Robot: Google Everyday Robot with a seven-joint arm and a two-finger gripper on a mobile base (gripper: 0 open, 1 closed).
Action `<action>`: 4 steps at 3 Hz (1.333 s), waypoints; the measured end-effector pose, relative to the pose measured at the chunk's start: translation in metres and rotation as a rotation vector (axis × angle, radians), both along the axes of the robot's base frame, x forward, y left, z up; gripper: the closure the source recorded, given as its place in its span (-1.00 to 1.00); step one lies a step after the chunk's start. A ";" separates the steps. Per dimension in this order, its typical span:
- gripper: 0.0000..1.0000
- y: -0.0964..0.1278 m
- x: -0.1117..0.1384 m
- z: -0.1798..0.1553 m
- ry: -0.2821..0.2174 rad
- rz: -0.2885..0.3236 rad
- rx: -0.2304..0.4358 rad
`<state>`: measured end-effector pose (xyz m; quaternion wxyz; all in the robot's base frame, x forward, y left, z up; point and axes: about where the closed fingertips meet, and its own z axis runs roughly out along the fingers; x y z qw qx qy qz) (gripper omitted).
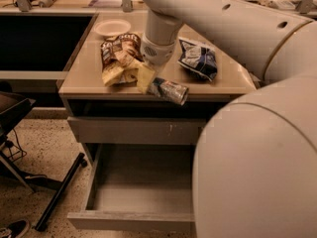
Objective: Pick redbull can from middle drawer and place on counter
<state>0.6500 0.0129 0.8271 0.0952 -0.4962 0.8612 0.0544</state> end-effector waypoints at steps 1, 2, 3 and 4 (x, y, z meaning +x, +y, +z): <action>1.00 -0.030 0.031 0.003 0.043 -0.025 -0.080; 1.00 -0.049 0.061 -0.003 0.061 -0.036 -0.084; 1.00 -0.053 0.091 -0.014 0.033 -0.022 -0.014; 0.62 -0.047 0.100 -0.011 0.012 -0.018 -0.002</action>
Offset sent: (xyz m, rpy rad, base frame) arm 0.1364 -0.0668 0.0529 -0.0372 -0.0185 -0.0487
